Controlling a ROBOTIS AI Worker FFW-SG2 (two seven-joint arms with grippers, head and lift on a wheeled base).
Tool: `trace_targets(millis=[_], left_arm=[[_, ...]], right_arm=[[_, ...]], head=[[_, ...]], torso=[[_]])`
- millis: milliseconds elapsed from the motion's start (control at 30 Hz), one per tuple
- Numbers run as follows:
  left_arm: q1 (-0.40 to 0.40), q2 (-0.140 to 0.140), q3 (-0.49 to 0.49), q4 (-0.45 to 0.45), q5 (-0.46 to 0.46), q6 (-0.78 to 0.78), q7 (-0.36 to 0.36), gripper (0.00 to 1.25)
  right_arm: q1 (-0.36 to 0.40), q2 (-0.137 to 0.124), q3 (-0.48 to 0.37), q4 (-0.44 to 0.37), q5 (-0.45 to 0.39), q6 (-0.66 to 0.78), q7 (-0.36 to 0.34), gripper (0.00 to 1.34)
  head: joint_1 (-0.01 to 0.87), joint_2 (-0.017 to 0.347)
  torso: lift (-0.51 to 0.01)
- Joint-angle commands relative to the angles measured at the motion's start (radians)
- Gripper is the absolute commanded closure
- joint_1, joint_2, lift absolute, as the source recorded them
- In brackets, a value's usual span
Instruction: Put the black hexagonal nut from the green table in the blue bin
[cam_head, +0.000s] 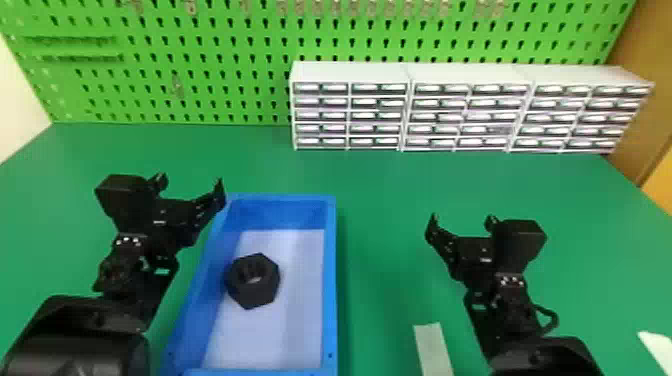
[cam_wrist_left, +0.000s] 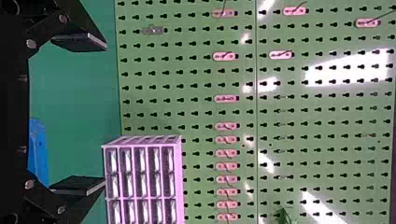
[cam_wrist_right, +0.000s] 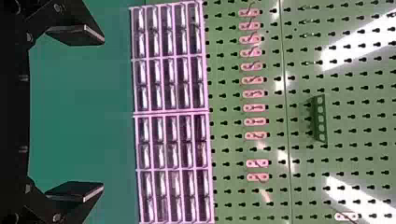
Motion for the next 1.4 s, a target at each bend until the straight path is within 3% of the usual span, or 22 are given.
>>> trace_targets(millis=[0,1367], left_arm=[[0.002,0.0,0.001,0.0,0.0,0.0,0.0,0.25],[0.003,0.0,0.004,0.0,0.008,0.001,0.0,0.25]], right_arm=[[-0.002,0.0,0.0,0.0,0.002,0.001,0.0,0.19],[-0.005,-0.003,0.006,-0.002,0.003,0.008,0.0,0.19]], head=[[0.686,0.052],[0.686,0.052]], torso=[[-0.097],[-0.097]])
